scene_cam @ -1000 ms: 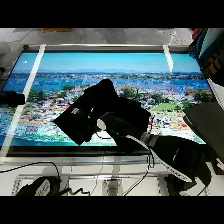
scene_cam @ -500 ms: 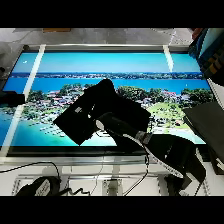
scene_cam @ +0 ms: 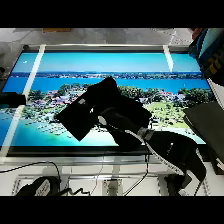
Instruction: Fold the clothes and pants, and hang the long-sleeved shirts on hangers.
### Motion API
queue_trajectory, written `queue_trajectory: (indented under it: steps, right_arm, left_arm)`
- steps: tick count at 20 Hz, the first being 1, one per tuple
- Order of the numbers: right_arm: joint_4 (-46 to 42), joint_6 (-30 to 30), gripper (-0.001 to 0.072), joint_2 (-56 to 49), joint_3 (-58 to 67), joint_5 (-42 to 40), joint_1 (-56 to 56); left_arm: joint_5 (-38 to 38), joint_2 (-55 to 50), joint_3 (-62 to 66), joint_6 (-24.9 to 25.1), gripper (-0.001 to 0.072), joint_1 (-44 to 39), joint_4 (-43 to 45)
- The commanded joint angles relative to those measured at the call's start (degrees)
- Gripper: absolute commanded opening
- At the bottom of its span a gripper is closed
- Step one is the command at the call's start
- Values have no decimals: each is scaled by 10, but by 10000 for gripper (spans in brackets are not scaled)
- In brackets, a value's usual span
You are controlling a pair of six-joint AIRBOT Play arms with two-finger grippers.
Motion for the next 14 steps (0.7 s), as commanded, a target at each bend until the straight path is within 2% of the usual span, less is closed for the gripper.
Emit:
queue_trajectory:
  steps: [1, 4, 6, 7, 10, 14]
  right_arm:
    - [-22, 3, 17, 18, 32, 1, -17]
    - [-22, 3, 17, 55, 70, 29, -64]
    - [-21, 4, 18, 87, 84, 52, -108]
    - [-20, 6, 17, 107, 85, 61, -132]
    - [-19, 21, 17, 170, 85, 103, -209]
    - [-17, 41, 17, 237, 85, 186, -331]
  left_arm:
    - [9, 0, -20, 0, 12, 0, 0]
    - [8, -3, -38, 0, 38, 0, -12]
    - [7, -12, -41, -3, 407, 0, -47]
    - [6, -19, -42, -2, 430, 0, -72]
    - [-1, -34, -65, -2, 427, 0, -166]
    - [-9, -34, -167, 0, 427, 0, -279]
